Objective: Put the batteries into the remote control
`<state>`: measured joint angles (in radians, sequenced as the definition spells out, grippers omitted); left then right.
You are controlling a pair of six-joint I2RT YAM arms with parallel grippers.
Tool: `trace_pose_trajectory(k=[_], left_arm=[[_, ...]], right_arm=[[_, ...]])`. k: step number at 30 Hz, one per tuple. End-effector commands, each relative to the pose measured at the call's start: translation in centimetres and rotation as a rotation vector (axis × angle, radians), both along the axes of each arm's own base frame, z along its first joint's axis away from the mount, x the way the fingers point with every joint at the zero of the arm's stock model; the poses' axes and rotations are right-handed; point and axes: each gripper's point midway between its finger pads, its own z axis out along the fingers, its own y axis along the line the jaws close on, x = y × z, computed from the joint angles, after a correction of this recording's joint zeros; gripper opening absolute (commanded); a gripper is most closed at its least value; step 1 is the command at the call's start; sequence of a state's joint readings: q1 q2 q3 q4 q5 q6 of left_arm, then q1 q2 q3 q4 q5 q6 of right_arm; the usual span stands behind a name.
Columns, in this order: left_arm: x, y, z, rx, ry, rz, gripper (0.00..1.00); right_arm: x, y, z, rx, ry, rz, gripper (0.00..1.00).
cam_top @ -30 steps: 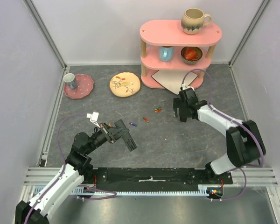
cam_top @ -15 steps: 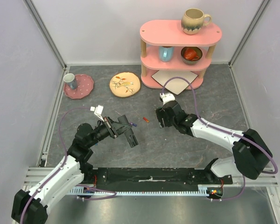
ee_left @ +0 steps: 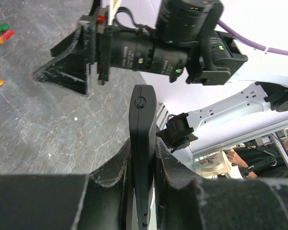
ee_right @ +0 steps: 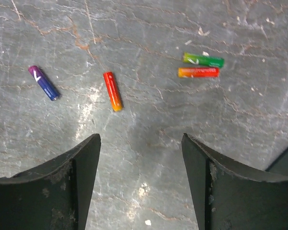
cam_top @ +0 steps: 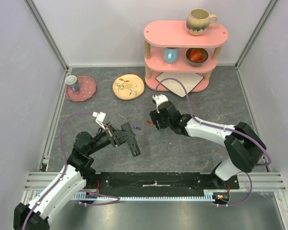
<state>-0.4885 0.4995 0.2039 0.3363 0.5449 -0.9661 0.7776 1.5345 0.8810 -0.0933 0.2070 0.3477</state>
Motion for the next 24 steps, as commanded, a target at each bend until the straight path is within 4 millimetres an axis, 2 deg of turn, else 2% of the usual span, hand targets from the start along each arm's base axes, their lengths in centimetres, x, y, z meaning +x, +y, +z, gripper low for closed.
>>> trace_pose_trajectory(k=[1,5,6,8,9,13,24], left_arm=[[-0.6,0.2,1.3,-0.029,-0.043,-0.012,0.02],[-0.7,0.2,1.4,-0.032,-0.039,-0.012,0.02],[-0.6,0.2,1.2,-0.033,-0.033,-0.011,0.02],[-0.6,0.2,1.1,-0.034,-0.026,-0.009,0.02],[-0.6,0.2,1.1,-0.035,-0.026,-0.008,0.02],[-0.6,0.3,0.9,-0.032,-0.022,-0.005,0.02],[-0.6,0.3,0.8,-0.029,-0.026,-0.006,0.02]], right_arm=[[1.2,2.5,0.8,-0.029,-0.049,0.08,0.72],[2.2,4.1,0.5,-0.058,-0.063,0.115,0.65],[2.3,4.3,-0.4,-0.077,-0.048,0.121,0.65],[2.8,4.9,-0.6,-0.089,-0.048,0.133,0.61],[2.9,5.0,-1.4,-0.103,-0.035,0.135,0.6],[3.6,5.8,-1.9,-0.117,-0.035,0.156,0.56],[3.6,5.7,-4.8,-0.167,0.016,0.158,0.51]])
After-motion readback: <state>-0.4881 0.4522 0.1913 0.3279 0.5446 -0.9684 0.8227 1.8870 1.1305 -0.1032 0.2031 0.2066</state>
